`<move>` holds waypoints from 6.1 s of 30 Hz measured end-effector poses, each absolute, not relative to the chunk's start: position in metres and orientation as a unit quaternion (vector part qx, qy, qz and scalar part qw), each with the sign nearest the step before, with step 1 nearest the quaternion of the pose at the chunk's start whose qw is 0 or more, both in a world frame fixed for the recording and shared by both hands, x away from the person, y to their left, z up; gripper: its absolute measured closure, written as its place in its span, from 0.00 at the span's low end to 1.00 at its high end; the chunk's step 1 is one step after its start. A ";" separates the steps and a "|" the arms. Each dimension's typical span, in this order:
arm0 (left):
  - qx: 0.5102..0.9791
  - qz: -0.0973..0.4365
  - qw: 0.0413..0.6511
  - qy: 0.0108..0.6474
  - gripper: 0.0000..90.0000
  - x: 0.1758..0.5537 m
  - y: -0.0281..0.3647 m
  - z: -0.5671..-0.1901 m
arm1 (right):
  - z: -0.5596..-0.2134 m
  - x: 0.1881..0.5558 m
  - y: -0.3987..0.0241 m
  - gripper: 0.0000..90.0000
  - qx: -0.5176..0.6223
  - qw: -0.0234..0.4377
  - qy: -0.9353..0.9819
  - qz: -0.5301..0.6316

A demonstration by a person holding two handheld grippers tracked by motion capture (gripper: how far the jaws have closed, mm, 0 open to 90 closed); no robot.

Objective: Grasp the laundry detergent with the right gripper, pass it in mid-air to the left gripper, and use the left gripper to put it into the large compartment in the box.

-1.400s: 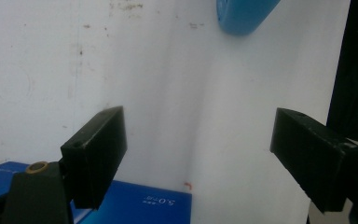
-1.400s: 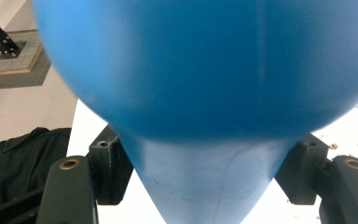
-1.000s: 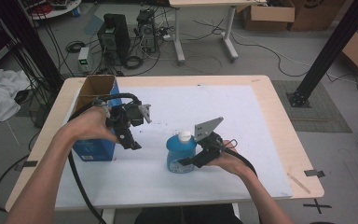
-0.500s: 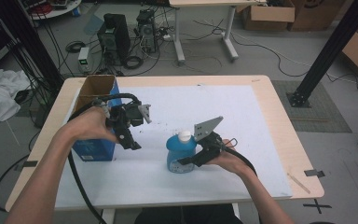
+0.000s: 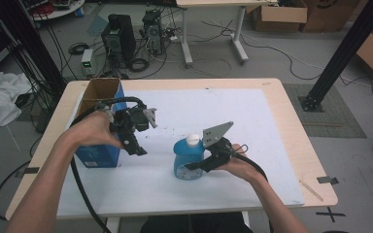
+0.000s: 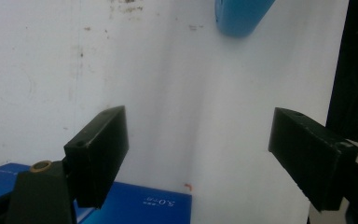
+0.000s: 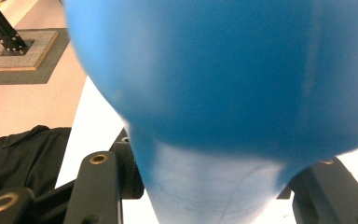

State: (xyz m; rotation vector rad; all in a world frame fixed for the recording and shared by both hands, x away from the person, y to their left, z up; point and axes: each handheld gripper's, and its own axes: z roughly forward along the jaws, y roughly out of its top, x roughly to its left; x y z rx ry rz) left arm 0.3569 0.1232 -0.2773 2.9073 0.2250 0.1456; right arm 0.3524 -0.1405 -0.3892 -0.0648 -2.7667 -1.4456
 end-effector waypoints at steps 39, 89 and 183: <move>0.977 0.014 0.200 0.067 0.20 0.379 0.073 -0.215 | -0.327 0.383 -0.152 0.52 -0.012 -0.011 -0.887 -0.461; 0.982 -0.009 0.188 0.033 0.26 0.387 0.003 -0.235 | -0.327 0.385 -0.148 0.51 -0.021 -0.006 -0.889 -0.457; 0.986 0.002 0.164 0.023 0.42 0.378 0.001 -0.236 | -0.340 0.383 -0.143 0.41 -0.024 0.018 -0.880 -0.475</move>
